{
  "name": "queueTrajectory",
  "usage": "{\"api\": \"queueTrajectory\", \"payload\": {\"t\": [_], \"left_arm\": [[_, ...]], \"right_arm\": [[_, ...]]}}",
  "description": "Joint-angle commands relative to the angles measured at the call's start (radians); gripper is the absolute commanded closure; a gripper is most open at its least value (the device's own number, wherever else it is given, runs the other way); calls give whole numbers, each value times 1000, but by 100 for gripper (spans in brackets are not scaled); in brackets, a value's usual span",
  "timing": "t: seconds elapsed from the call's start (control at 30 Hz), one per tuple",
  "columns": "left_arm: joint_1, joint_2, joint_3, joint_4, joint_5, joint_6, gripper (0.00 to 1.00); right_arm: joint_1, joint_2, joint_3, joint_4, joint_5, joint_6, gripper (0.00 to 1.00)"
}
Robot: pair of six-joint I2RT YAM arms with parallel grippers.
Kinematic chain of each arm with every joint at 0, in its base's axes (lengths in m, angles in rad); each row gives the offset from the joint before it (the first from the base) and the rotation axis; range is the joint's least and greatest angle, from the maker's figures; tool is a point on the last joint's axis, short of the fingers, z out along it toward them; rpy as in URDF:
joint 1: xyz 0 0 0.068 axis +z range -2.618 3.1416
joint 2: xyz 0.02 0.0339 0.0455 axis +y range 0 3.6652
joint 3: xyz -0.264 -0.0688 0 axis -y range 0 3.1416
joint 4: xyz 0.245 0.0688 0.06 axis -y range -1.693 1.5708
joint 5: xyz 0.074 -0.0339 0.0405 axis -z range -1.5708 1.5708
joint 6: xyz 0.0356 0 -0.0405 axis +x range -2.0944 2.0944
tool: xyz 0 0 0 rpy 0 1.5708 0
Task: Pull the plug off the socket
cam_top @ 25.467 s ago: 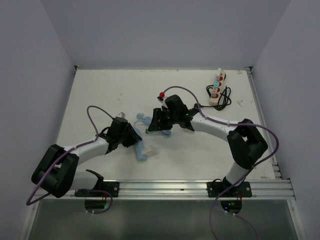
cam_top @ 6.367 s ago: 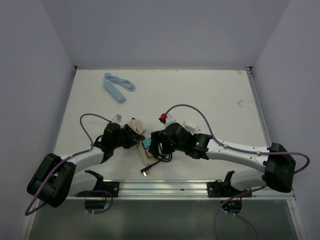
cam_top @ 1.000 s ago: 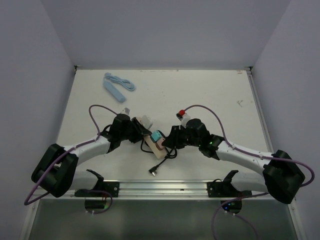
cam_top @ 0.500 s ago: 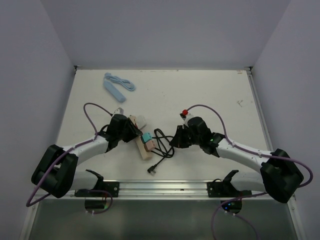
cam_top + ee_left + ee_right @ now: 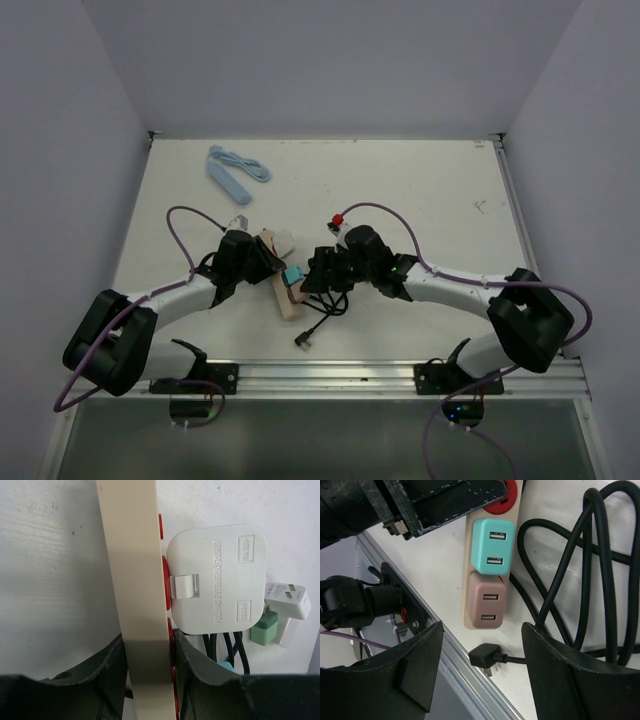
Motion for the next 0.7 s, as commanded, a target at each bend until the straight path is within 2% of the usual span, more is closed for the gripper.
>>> {"api": "queueTrajectory", "payload": {"t": [0.0, 0.17, 0.27, 0.47, 0.57, 0.6, 0.67], "left_arm": [[19, 14, -41, -51, -63, 93, 100], [19, 8, -43, -36, -51, 90, 100], [19, 9, -48, -25, -43, 89, 100], [19, 9, -55, -10, -29, 86, 100], [19, 11, -58, -4, -28, 86, 100], [19, 11, -58, -2, -28, 86, 100], [19, 11, -60, 2, -3, 86, 100]], "right_arm": [[17, 67, 53, 55, -34, 45, 32], [25, 143, 70, 122, -77, 77, 35], [30, 176, 91, 130, -85, 80, 41], [31, 218, 113, 142, -97, 83, 60], [33, 224, 101, 155, -105, 92, 67], [33, 224, 97, 159, -108, 98, 74], [31, 218, 85, 170, -111, 105, 84]]}}
